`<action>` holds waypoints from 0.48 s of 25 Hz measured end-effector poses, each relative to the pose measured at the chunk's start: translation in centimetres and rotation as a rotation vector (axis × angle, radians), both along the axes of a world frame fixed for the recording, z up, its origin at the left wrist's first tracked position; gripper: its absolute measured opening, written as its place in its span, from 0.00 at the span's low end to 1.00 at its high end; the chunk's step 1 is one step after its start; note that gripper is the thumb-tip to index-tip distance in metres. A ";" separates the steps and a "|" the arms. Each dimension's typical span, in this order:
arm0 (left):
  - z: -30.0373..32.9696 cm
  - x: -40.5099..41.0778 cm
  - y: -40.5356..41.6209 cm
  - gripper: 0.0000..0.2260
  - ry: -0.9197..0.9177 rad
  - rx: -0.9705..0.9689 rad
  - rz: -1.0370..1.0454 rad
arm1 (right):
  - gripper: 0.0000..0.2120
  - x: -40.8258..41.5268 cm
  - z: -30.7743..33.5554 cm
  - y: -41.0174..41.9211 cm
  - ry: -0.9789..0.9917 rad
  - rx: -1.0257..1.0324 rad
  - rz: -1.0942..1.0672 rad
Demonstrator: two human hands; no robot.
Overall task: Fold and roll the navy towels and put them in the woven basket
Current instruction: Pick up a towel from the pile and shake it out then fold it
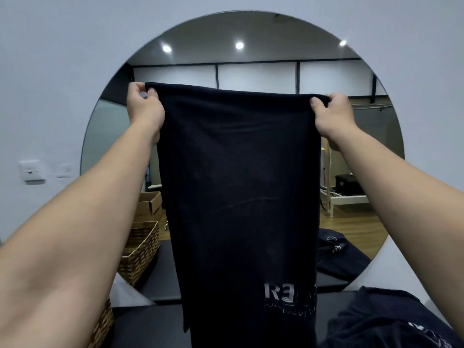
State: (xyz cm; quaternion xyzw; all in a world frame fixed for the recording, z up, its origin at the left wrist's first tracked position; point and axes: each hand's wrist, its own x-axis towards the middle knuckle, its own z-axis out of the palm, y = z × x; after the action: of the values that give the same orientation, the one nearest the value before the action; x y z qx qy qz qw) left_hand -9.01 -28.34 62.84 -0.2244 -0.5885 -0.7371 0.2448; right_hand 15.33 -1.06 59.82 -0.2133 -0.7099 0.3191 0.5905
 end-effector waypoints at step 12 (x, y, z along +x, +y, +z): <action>-3.1 -1.6 1.6 0.03 -0.050 -0.158 0.089 | 0.19 -1.3 -3.7 2.0 -0.117 -0.001 0.006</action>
State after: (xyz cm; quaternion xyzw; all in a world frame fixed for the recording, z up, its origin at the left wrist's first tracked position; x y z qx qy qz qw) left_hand -10.61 -26.72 59.69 -0.1983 -0.6602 -0.6820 0.2442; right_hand 14.08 0.96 56.11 -0.2298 -0.7438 0.3083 0.5467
